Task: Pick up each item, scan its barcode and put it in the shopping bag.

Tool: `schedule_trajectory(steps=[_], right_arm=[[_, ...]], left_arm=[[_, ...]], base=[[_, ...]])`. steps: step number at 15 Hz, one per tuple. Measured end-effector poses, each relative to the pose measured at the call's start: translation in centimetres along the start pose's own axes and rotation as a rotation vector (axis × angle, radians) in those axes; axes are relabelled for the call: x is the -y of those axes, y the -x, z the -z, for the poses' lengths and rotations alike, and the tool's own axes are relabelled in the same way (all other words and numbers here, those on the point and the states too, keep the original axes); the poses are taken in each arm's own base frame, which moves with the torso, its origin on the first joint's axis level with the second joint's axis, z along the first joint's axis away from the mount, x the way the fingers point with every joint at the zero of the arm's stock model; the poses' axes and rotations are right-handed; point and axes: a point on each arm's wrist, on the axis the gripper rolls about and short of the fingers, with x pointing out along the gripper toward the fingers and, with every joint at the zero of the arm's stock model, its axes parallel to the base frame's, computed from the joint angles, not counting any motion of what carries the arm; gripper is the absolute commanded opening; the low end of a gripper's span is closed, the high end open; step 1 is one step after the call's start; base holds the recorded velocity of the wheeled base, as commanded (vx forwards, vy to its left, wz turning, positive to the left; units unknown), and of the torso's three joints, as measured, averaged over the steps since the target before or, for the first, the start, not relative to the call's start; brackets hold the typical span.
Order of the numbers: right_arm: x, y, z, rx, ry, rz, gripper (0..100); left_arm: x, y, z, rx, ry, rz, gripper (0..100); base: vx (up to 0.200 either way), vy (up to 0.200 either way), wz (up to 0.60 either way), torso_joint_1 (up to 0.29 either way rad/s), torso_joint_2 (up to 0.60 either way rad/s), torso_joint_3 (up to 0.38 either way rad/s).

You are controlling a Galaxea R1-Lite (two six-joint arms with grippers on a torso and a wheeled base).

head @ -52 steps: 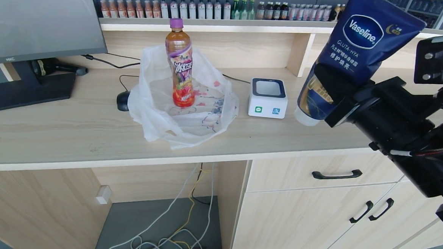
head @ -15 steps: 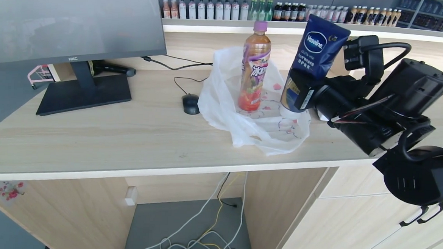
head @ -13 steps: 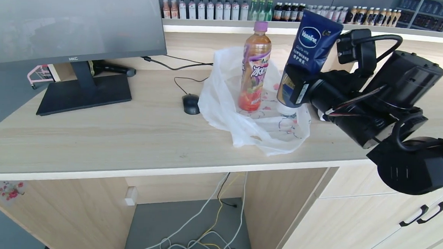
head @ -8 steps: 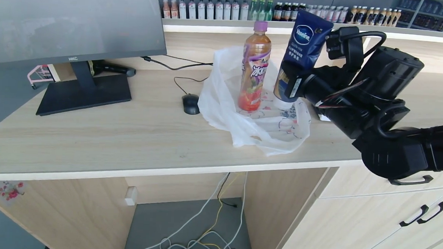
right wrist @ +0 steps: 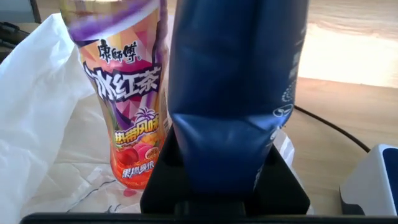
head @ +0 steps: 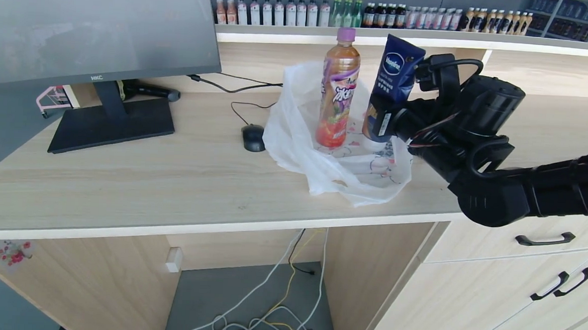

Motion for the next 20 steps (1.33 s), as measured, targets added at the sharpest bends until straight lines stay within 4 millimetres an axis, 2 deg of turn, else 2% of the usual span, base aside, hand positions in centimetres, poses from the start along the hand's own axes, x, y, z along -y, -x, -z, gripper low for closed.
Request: schedule_trajectory(steps=[6, 17, 18, 20], right_arm=[[0.1, -0.5, 1.6, -0.032, 0.005, 0.007, 0], [-0.1, -0.6, 2.6, -0.055, 0.009, 0.003, 0], [-0.2, -0.6, 2.7, -0.059, 0.009, 0.001, 100], [-0.4, -0.6, 3.0, -0.076, 0.009, -0.005, 100]], left_arm=[[0.0, 0.0, 0.0, 0.000, 0.000, 0.000, 0], [0.0, 0.0, 0.0, 0.000, 0.000, 0.000, 0], [0.0, 0.0, 0.0, 0.000, 0.000, 0.000, 0], [0.0, 0.0, 0.0, 0.000, 0.000, 0.000, 0]], base=[[0.000, 0.000, 0.00, 0.000, 0.00, 0.000], [0.000, 0.000, 0.00, 0.000, 0.00, 0.000], [0.000, 0.000, 0.00, 0.000, 0.00, 0.000], [0.000, 0.000, 0.00, 0.000, 0.00, 0.000]])
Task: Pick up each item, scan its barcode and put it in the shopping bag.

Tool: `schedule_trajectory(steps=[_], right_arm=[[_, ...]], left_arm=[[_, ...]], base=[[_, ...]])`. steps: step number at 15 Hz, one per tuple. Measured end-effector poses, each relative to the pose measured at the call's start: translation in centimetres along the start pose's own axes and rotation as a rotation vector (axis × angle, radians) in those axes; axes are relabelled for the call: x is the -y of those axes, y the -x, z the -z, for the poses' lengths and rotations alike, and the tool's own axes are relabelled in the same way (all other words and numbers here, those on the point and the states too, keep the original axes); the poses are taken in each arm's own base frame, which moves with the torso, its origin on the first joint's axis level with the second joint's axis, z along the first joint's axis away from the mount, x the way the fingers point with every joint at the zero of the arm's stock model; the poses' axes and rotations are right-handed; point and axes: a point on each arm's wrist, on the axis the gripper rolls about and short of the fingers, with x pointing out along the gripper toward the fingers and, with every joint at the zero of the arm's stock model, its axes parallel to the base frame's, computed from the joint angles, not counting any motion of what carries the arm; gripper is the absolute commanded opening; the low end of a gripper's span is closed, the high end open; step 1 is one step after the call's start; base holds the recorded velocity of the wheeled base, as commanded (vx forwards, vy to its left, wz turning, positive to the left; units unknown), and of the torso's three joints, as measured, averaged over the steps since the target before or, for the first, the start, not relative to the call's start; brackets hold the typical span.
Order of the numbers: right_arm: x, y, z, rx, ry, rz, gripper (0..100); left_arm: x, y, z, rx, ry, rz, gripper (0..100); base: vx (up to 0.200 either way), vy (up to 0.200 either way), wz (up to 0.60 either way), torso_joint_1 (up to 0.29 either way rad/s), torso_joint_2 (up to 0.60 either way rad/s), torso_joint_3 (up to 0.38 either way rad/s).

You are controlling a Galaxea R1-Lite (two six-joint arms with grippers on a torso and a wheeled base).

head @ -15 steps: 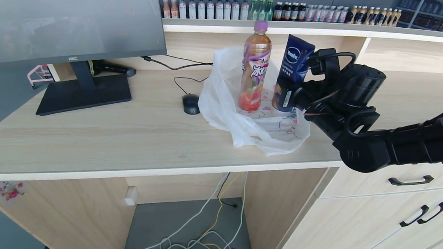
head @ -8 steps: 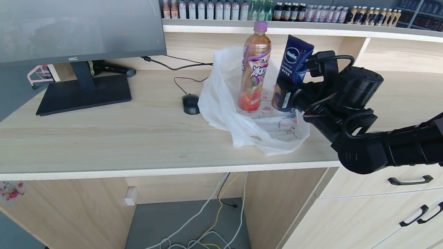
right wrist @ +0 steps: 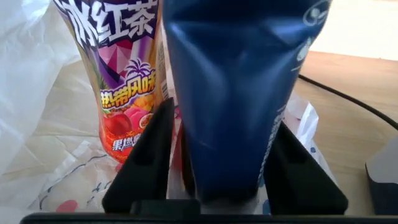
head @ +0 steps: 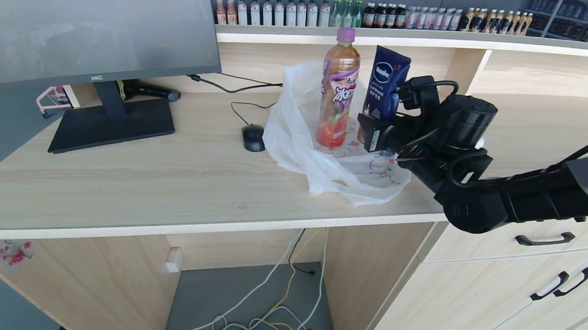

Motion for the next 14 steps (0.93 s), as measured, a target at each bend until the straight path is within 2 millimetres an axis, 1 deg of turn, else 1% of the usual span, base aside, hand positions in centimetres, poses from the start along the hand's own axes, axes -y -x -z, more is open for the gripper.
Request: schedule_trajectory(steps=[14], right_arm=[[-0.40, -0.17, 0.19, 0.012, -0.002, 0.000, 100]], left_arm=[[0.00, 0.00, 0.00, 0.000, 0.000, 0.000, 0]], base=[[0.000, 0.000, 0.00, 0.000, 0.00, 0.000]])
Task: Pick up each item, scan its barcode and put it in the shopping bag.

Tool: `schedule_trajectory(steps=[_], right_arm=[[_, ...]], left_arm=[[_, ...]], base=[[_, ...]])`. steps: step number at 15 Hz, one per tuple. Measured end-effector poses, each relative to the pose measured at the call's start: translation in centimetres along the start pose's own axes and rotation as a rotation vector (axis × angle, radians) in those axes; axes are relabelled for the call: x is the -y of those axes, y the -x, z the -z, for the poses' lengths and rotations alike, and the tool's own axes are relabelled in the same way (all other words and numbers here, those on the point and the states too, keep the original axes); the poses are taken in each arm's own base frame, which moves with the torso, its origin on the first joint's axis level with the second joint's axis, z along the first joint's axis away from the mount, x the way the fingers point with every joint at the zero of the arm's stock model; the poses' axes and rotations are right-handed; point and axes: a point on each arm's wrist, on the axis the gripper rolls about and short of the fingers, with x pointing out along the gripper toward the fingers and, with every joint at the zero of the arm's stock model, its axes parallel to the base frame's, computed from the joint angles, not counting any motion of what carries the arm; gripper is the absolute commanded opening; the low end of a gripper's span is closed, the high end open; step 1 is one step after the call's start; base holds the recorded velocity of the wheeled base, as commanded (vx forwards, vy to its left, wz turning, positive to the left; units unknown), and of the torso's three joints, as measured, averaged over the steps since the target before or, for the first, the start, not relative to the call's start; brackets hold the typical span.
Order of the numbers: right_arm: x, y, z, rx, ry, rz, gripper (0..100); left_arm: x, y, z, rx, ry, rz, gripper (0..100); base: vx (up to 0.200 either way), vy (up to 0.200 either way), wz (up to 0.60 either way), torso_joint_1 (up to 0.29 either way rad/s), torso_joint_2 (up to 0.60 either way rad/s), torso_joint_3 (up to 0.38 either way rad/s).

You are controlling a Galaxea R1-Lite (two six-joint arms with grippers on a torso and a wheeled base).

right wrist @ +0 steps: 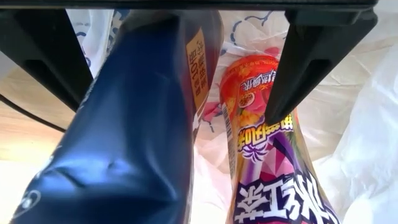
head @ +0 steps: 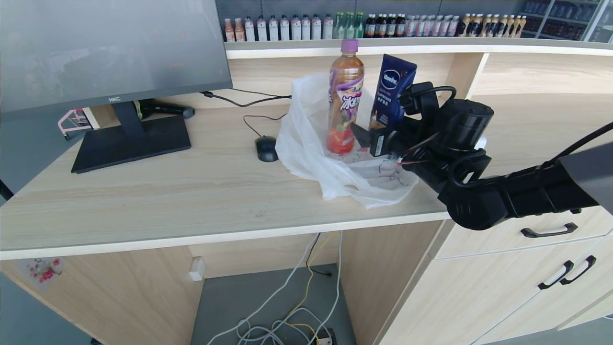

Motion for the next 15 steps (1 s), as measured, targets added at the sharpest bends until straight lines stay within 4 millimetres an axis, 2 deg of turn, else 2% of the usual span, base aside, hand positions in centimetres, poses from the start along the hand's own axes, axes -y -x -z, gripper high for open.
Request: schedule_trajectory(steps=[5, 8, 11, 15], right_arm=[[0.1, 0.1, -0.3, 0.029, -0.002, 0.004, 100], [0.1, 1.0, -0.2, 0.056, -0.003, 0.006, 100], [0.2, 2.9, -0.2, 0.058, -0.002, 0.006, 100], [0.4, 7.1, -1.1, 0.065, -0.007, 0.000, 100]], left_arm=[[0.0, 0.0, 0.0, 0.000, 0.000, 0.000, 0], [0.0, 0.0, 0.0, 0.000, 0.000, 0.000, 0], [0.0, 0.0, 0.0, 0.000, 0.000, 0.000, 0], [0.0, 0.0, 0.0, 0.000, 0.000, 0.000, 0]], base=[[0.000, 0.000, 0.00, 0.000, 0.00, 0.000], [0.000, 0.000, 0.00, 0.000, 0.00, 0.000], [0.000, 0.000, 0.00, 0.000, 0.00, 0.000], [0.000, 0.000, 0.00, 0.000, 0.00, 0.000]])
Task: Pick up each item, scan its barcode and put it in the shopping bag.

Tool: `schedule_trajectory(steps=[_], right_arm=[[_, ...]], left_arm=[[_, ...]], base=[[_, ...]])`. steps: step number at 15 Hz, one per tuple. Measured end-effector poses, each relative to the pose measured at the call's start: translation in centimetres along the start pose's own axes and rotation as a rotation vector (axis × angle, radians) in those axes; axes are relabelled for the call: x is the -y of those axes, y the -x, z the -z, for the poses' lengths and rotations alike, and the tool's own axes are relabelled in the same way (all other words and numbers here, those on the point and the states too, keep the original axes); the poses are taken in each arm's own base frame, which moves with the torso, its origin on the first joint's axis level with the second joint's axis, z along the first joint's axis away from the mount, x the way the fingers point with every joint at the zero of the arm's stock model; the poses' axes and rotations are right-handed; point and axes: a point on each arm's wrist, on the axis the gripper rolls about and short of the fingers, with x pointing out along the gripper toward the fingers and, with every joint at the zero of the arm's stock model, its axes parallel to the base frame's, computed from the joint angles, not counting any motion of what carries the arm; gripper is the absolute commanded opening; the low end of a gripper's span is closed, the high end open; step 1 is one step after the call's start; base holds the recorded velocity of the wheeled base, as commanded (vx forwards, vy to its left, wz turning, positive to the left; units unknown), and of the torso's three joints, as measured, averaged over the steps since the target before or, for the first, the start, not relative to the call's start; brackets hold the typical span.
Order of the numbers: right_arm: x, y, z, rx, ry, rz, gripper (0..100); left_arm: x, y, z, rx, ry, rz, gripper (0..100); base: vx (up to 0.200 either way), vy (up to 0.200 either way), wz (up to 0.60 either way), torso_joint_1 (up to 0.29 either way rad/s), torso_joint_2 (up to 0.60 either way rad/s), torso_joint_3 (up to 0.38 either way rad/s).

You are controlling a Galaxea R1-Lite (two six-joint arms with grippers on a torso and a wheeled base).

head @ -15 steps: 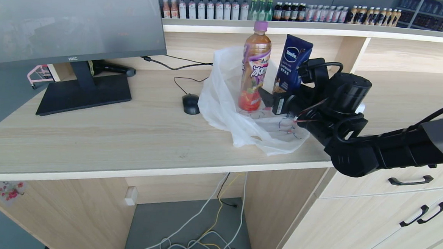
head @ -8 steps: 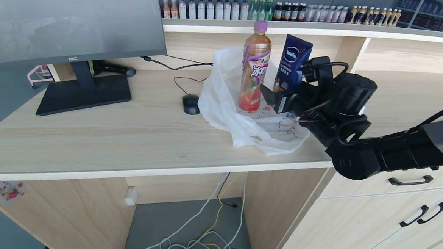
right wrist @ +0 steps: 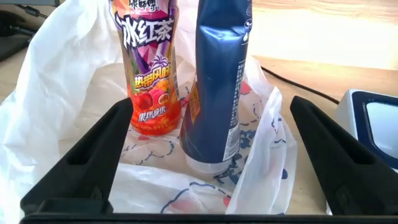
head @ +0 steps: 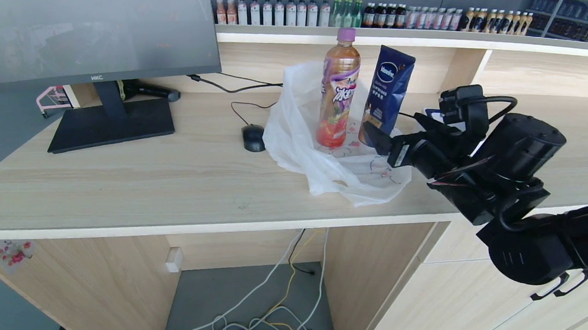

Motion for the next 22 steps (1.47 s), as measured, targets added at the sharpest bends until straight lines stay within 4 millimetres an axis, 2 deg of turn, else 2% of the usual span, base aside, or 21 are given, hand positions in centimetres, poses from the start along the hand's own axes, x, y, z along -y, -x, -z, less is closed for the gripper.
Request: schedule_trajectory(steps=[3, 8, 10, 14, 19, 20, 22], right_arm=[[-0.2, 5.0, -0.8, -0.003, -0.021, -0.024, 100], [0.3, 17.8, -0.3, -0.118, -0.062, -0.070, 100], [0.6, 21.7, -0.3, -0.141, -0.082, -0.081, 100], [1.2, 27.2, -0.1, -0.245, -0.085, -0.107, 100], [2.1, 35.9, 3.0, -0.412, -0.030, -0.192, 100], [2.2, 37.1, 3.8, -0.433, -0.020, -0.212, 100], [2.4, 38.1, 4.1, -0.379, -0.019, -0.203, 100]], left_arm=[[0.0, 0.0, 0.0, 0.000, 0.000, 0.000, 0], [0.0, 0.0, 0.0, 0.000, 0.000, 0.000, 0], [0.0, 0.0, 0.0, 0.000, 0.000, 0.000, 0], [0.0, 0.0, 0.0, 0.000, 0.001, 0.000, 0], [0.0, 0.0, 0.0, 0.000, 0.003, 0.000, 0], [0.0, 0.0, 0.0, 0.000, 0.002, 0.000, 0], [0.0, 0.0, 0.0, 0.000, 0.002, 0.000, 0]], base=[[0.000, 0.000, 0.00, 0.000, 0.00, 0.000], [0.000, 0.000, 0.00, 0.000, 0.00, 0.000], [0.000, 0.000, 0.00, 0.000, 0.00, 0.000], [0.000, 0.000, 0.00, 0.000, 0.00, 0.000], [0.000, 0.000, 0.00, 0.000, 0.00, 0.000], [0.000, 0.000, 0.00, 0.000, 0.00, 0.000], [0.000, 0.000, 0.00, 0.000, 0.00, 0.000]])
